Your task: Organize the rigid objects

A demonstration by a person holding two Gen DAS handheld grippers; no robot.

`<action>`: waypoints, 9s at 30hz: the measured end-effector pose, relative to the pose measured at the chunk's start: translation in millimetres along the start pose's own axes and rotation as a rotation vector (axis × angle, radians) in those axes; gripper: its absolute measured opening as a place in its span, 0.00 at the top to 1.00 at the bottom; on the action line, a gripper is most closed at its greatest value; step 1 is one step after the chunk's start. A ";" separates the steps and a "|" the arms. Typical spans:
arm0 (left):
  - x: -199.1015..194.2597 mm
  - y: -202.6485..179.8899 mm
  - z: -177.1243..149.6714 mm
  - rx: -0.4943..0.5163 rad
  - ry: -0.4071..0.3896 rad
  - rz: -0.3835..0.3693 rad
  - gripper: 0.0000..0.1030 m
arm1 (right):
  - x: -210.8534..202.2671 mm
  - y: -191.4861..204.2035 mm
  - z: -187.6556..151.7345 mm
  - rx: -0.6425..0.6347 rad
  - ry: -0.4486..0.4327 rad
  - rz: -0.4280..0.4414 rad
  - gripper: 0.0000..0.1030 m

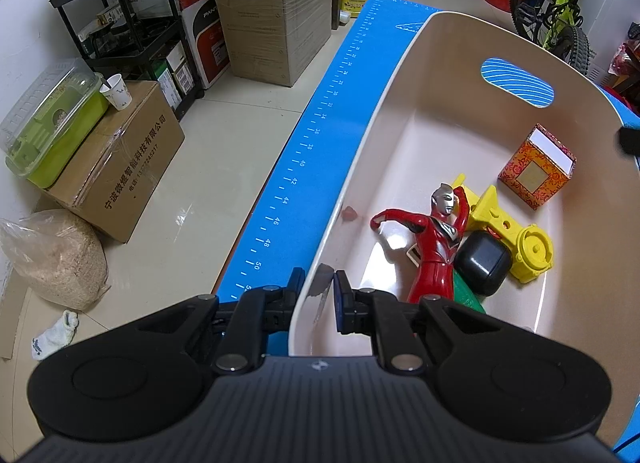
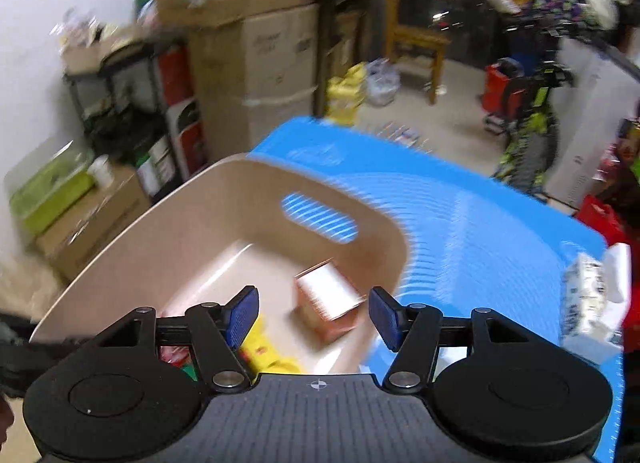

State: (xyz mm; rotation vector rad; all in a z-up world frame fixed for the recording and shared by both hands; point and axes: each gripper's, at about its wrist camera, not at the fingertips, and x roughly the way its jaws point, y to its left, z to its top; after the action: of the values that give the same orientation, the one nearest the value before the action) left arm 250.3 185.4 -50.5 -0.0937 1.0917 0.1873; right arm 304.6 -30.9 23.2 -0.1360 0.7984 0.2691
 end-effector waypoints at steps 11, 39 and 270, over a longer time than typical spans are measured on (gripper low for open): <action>0.1 -0.2 0.1 0.000 0.001 0.001 0.83 | 35.2 -92.5 -10.7 0.205 0.072 -0.149 0.32; -0.3 0.0 0.1 0.000 0.002 0.001 0.83 | 120.8 -97.6 -69.2 0.306 0.192 -0.203 0.58; -217.7 -71.1 -49.5 0.127 -0.410 0.039 0.19 | -230.8 -17.9 -51.8 0.128 -0.115 0.010 0.11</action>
State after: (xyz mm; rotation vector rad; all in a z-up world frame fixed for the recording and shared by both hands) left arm 123.8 84.6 119.0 0.0781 0.6949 0.1622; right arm 120.4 -102.5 154.4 0.0042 0.7000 0.2321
